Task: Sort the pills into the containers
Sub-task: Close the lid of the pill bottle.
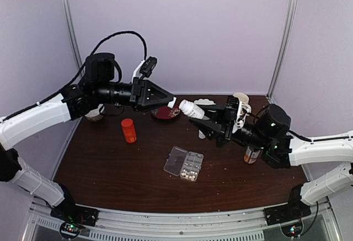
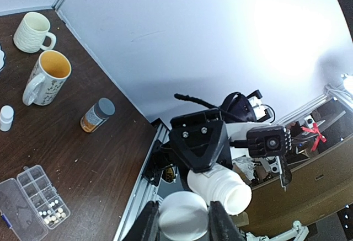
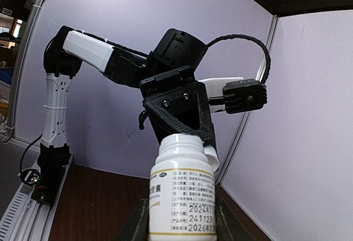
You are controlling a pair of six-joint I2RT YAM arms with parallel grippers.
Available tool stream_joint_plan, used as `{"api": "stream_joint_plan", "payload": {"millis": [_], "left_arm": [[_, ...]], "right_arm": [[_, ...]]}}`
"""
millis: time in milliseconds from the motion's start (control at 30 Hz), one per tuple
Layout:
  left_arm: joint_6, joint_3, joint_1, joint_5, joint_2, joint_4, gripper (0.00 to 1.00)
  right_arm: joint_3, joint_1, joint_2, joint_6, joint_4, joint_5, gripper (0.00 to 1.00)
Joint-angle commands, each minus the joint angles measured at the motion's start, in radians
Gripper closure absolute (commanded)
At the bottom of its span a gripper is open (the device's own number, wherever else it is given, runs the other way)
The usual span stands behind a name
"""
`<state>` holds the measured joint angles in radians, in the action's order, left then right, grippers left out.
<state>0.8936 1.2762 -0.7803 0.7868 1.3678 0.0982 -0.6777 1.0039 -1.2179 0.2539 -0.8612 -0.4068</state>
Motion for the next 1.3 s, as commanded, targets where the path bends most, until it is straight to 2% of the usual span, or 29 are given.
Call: {"api": "stream_joint_plan", "payload": {"millis": [0, 533, 700, 933, 1100, 1267], "left_arm": [[0.058, -0.01, -0.017, 0.039, -0.022, -0.147, 0.81], [0.078, -0.015, -0.057, 0.038, -0.022, -0.185, 0.81], [0.056, -0.02, -0.062, 0.031, -0.023, -0.156, 0.81], [0.044, -0.022, -0.063, 0.02, -0.022, -0.127, 0.82], [-0.031, 0.017, -0.063, -0.048, -0.015, 0.052, 0.82], [-0.031, 0.024, -0.063, -0.078, -0.012, 0.1, 0.82]], "right_arm": [[-0.035, 0.008, -0.009, -0.027, -0.051, -0.014, 1.0], [-0.077, 0.01, -0.058, -0.031, -0.015, 0.023, 1.0], [-0.108, 0.011, -0.061, -0.005, 0.081, 0.055, 1.0], [-0.141, 0.03, -0.053, 0.087, 0.211, 0.106, 1.0], [-0.187, 0.055, -0.036, 0.228, 0.356, 0.163, 1.0], [-0.211, 0.065, -0.025, 0.341, 0.448, 0.205, 1.0]]}}
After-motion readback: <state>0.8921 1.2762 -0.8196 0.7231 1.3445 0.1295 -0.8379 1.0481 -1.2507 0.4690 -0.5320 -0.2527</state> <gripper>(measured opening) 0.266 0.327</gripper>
